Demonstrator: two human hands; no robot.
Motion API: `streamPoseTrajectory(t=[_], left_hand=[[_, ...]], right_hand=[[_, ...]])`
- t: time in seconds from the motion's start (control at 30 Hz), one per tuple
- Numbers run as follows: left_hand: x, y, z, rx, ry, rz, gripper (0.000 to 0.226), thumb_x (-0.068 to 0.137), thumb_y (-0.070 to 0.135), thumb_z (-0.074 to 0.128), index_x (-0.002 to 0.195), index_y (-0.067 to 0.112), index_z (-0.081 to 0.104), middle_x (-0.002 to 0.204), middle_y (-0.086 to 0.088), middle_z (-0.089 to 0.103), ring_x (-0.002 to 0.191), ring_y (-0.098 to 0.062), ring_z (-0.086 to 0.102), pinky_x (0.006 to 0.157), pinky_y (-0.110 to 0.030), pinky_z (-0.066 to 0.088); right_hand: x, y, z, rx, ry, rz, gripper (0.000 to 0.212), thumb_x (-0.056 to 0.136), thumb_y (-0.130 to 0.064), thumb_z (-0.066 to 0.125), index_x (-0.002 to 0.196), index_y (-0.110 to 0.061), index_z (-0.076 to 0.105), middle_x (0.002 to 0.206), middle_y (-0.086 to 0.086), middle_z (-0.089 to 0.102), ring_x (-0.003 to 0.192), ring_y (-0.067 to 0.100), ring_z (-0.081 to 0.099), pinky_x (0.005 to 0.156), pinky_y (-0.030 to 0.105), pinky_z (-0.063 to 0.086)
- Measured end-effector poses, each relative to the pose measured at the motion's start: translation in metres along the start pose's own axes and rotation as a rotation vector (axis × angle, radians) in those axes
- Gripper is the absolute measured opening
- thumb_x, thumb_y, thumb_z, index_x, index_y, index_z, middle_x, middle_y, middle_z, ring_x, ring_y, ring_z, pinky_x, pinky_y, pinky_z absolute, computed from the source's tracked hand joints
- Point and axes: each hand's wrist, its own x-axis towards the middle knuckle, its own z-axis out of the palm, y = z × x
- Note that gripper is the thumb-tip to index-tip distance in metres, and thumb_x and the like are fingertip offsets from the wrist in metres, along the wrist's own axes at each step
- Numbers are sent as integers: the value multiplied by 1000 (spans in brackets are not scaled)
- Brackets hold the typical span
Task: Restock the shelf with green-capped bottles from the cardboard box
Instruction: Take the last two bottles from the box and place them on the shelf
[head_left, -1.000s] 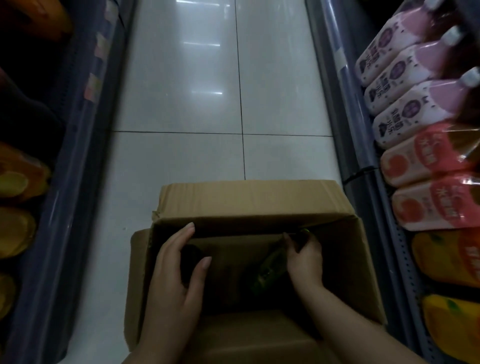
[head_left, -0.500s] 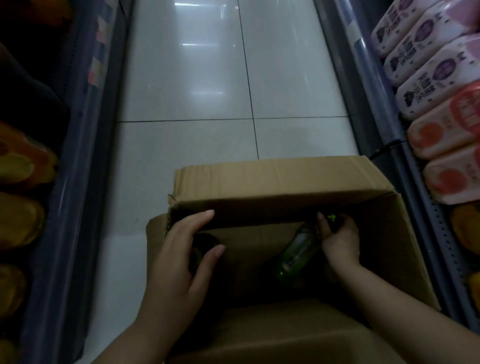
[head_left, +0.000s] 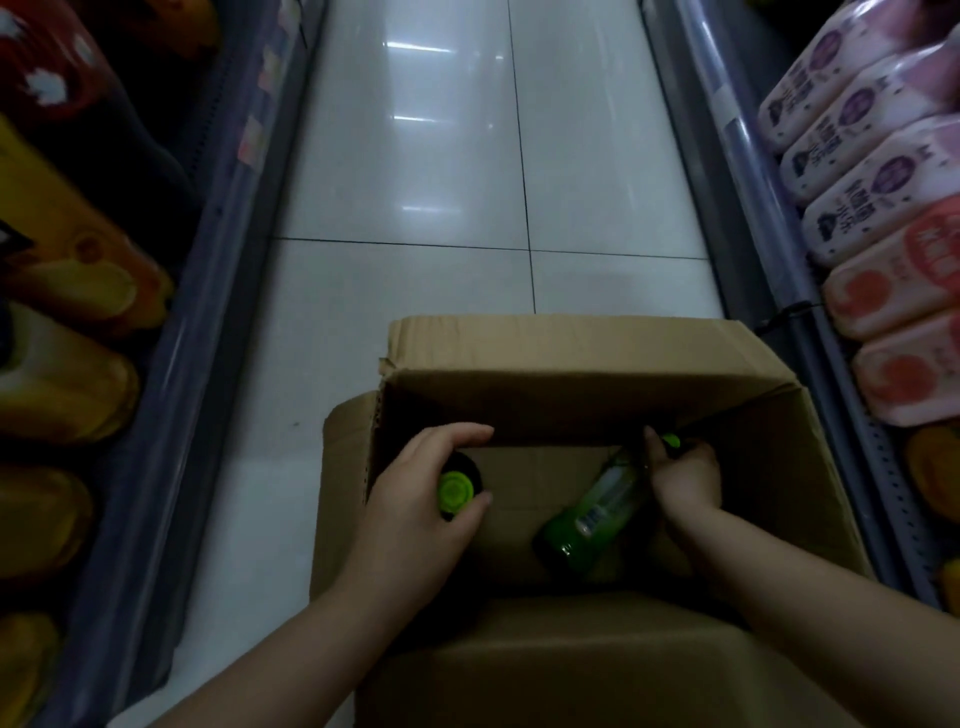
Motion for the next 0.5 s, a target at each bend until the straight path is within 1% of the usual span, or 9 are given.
streamPoseTrajectory(t=[0.03, 0.1, 0.13, 0.17, 0.2, 0.23, 0.33, 0.43, 0.5], left_hand=[[0, -1, 5, 3, 30, 2, 52, 81, 12, 72, 119, 40, 50, 123, 30, 47, 119, 21, 35, 97, 1, 27], [1, -4, 11, 6, 93, -50, 49, 83, 11, 69, 120, 38, 52, 126, 28, 43, 125, 16, 30, 101, -4, 24], [1, -6, 11, -11, 120, -98, 49, 84, 12, 68, 122, 39, 51, 127, 28, 43, 124, 12, 31, 98, -5, 26], [2, -7, 11, -38, 138, -137, 49, 85, 13, 66, 122, 41, 50, 126, 28, 45, 120, 12, 35, 90, -3, 30], [2, -8, 10, -68, 143, -154, 46, 86, 13, 66, 120, 42, 51, 123, 30, 48, 113, 15, 39, 82, 0, 34], [2, -7, 10, -94, 137, -150, 43, 86, 13, 65, 116, 42, 53, 119, 32, 51, 109, 17, 43, 78, 1, 36], [2, -4, 9, -130, 119, -120, 38, 87, 10, 64, 110, 38, 57, 112, 29, 56, 111, 18, 44, 80, 3, 38], [7, 3, 9, -175, 97, -119, 38, 86, 13, 65, 110, 41, 56, 115, 28, 56, 113, 13, 46, 85, -7, 42], [9, 8, 14, -171, 34, -104, 40, 86, 15, 65, 113, 43, 54, 117, 30, 53, 113, 15, 44, 85, -8, 41]], right_hand=[[2, -1, 1, -10, 0, -10, 59, 89, -40, 60, 126, 5, 47, 128, 27, 53, 118, 41, 53, 95, 42, 43], [4, -1, 3, -22, -3, -33, 58, 90, -40, 60, 125, 4, 47, 128, 26, 53, 119, 41, 53, 95, 41, 43], [4, 0, 5, -22, -7, -43, 57, 90, -39, 60, 125, 4, 47, 128, 26, 53, 119, 40, 53, 95, 40, 43], [4, 1, 7, -23, -9, -52, 57, 90, -39, 60, 125, 4, 48, 128, 26, 54, 119, 40, 53, 95, 40, 42], [4, 1, 8, -27, -7, -56, 57, 89, -39, 61, 125, 4, 48, 128, 26, 54, 119, 40, 53, 95, 40, 42], [3, 2, 9, -29, -3, -58, 57, 89, -38, 61, 125, 4, 49, 128, 26, 54, 119, 40, 53, 95, 41, 43], [2, 6, 11, -26, -1, -77, 56, 89, -37, 62, 127, 1, 48, 131, 24, 52, 120, 39, 52, 95, 40, 43], [1, 11, 14, -7, -29, -100, 54, 88, -32, 64, 132, -4, 48, 134, 21, 51, 121, 36, 53, 100, 42, 44], [1, 11, 15, -16, -21, -108, 55, 88, -30, 65, 133, -4, 47, 136, 21, 48, 123, 36, 50, 102, 42, 42]])
